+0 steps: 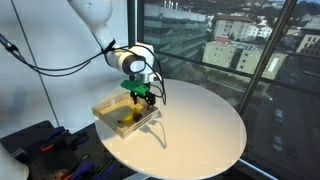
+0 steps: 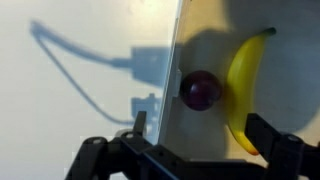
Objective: Put the plum in the crate
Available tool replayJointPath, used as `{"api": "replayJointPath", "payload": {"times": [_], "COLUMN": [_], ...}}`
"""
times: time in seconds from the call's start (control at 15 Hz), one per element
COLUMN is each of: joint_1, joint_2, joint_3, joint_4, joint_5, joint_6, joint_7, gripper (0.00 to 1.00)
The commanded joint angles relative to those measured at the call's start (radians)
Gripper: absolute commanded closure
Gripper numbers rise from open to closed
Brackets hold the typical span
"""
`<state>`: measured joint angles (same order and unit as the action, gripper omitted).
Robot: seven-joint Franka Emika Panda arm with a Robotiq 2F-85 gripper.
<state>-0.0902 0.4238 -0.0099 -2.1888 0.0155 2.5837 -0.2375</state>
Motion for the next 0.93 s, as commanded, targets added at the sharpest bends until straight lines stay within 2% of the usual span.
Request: {"api": "replayJointPath", "payload": {"times": [0.0,0.87], "joint_1": [-0.018,-0.017], "joint_2": [-0.015,-0.094], "joint_3": [0.001,-0.019], "joint_4": [-0.001,-0.025], "joint_5": [0.008,0.023], "joint_6": [-0.009,-0.061], "joint_7": [0.02,0.12], "gripper": [0.0,0.0]}}
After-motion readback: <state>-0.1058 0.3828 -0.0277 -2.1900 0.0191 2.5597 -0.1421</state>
